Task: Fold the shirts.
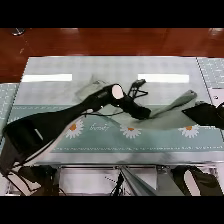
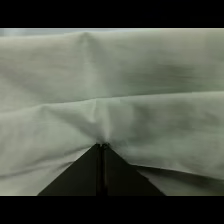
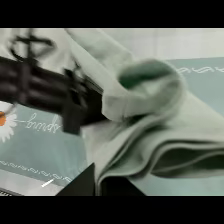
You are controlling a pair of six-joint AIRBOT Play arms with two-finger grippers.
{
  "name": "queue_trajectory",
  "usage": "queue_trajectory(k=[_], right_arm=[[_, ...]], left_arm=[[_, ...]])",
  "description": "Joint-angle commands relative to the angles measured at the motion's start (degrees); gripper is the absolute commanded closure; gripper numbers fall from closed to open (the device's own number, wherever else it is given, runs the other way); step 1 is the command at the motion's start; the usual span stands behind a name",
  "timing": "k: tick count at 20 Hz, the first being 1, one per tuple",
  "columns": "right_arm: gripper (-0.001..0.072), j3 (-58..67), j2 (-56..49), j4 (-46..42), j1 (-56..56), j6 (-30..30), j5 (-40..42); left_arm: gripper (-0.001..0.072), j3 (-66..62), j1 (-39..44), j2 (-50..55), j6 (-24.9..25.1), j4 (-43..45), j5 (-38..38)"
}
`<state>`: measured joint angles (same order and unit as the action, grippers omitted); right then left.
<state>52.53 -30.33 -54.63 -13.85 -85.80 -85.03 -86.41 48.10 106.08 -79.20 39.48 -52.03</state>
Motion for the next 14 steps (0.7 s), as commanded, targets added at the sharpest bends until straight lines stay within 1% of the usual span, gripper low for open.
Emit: queue_trajectory(k=[1, 3, 4, 6, 8, 10, 12, 14], right_arm=[[0.0692, -0.1, 1.0, 2.4, 0.0, -0.4, 1.1], [0.0692, 0.2, 1.0, 3.1, 0.0, -0.3, 1.2], [0.0692, 0.3, 1.0, 3.7, 0.0, -0.1, 1.2], [0.0692, 0.6, 0.8, 6.6, 0.0, 0.7, 1.6], [0.0692, 0.6, -0.5, 11.1, 1.1, 1.8, 3.2], [0.0692, 0.6, -3.5, 13.9, 6.2, 2.2, 7.6], [0.0692, 0.7, -8.7, 14.2, 14.9, 2.4, 13.9], [0.0692, 2.8, -16.7, 13.8, 24.2, 2.5, 20.0]], left_arm=[[0.0682, -1.4, 4.8, 2.9, 0.1, -7.6, -3.4], [0.0682, -3.6, 2.1, 2.2, 0.1, -7.9, -5.0], [0.0682, -5.0, -1.1, 1.3, 0.5, -7.9, -6.3], [0.0682, -5.9, -9.1, -2.0, 3.7, -7.9, -8.5], [0.0682, -5.4, -19.2, -5.9, 3.7, -7.6, -12.5], [0.0682, -3.4, -29.9, -10.7, 3.7, -5.6, -16.6], [0.0682, 1.2, -39.3, -17.5, 3.8, -3.1, -20.6], [0.0682, 9.2, -47.1, -27.4, 6.3, 1.2, -21.4]])
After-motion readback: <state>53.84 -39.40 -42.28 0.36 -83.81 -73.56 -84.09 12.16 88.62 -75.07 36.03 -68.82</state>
